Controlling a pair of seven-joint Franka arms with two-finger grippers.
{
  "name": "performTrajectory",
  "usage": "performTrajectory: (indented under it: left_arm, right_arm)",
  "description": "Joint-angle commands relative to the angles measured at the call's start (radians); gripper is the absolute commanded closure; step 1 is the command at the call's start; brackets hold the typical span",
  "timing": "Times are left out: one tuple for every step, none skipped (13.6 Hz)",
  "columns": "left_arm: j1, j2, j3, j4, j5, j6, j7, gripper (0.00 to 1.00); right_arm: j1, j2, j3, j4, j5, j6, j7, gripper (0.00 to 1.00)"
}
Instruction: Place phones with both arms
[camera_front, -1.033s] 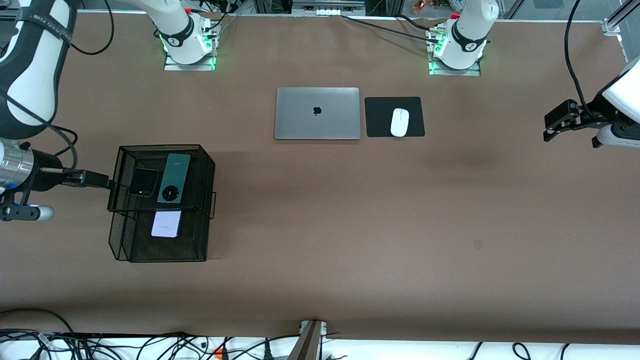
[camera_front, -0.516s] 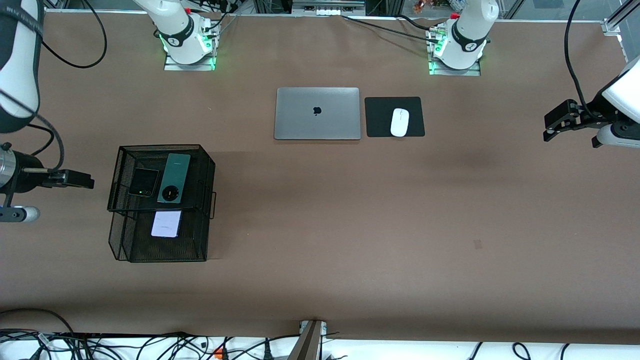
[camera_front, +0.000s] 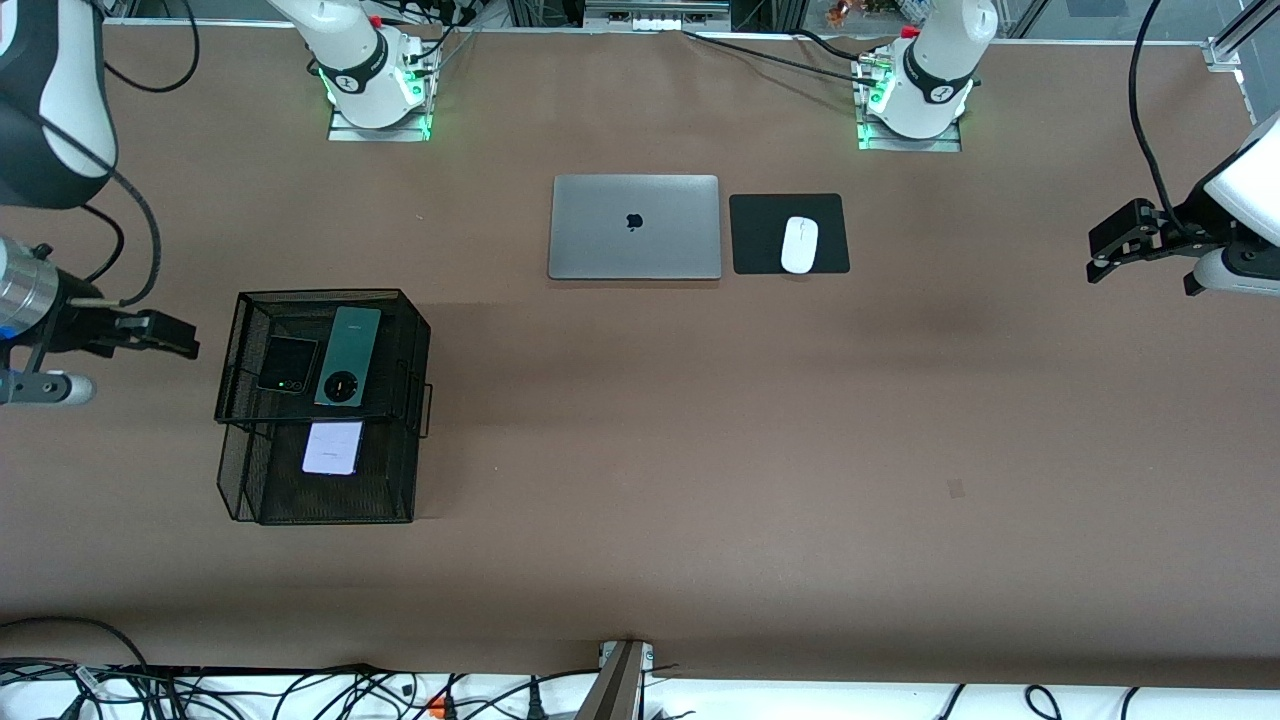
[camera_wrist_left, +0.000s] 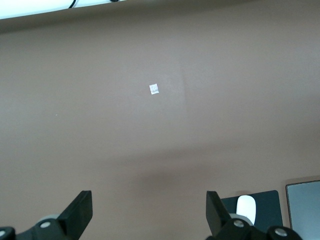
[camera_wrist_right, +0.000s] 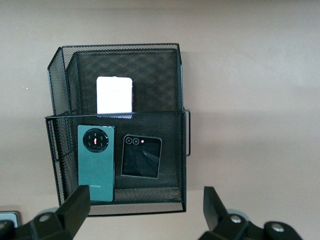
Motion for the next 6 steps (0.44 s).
performTrajectory:
  left_arm:
    - [0.008, -0.013, -0.003, 0.014, 0.007, -0.016, 0.004, 0.0]
    - [0.009, -0.014, -0.004, 0.014, 0.007, -0.018, 0.004, 0.0]
    - [0.009, -0.014, -0.003, 0.014, 0.007, -0.019, 0.004, 0.0]
    - [0.009, -0.014, -0.003, 0.014, 0.007, -0.021, 0.005, 0.0]
    - [0.009, -0.014, -0.001, 0.014, 0.007, -0.019, 0.005, 0.0]
    - [0.009, -0.014, 0.0, 0.014, 0.007, -0.021, 0.005, 0.0]
  right_arm:
    - [-0.014, -0.044, 0.033, -0.053, 0.02, 0.027, 0.074, 0.01]
    - [-0.014, -0.045, 0.039, -0.051, 0.038, 0.024, 0.099, 0.0]
    - [-0.014, -0.047, 0.042, -0.051, 0.042, 0.022, 0.131, 0.0]
    - [-0.013, -0.047, 0.043, -0.051, 0.049, 0.021, 0.145, 0.0]
    - [-0.013, -0.045, 0.043, -0.05, 0.049, 0.019, 0.143, 0.0]
    - [-0.014, -0.044, 0.045, -0.05, 0.049, 0.016, 0.145, 0.0]
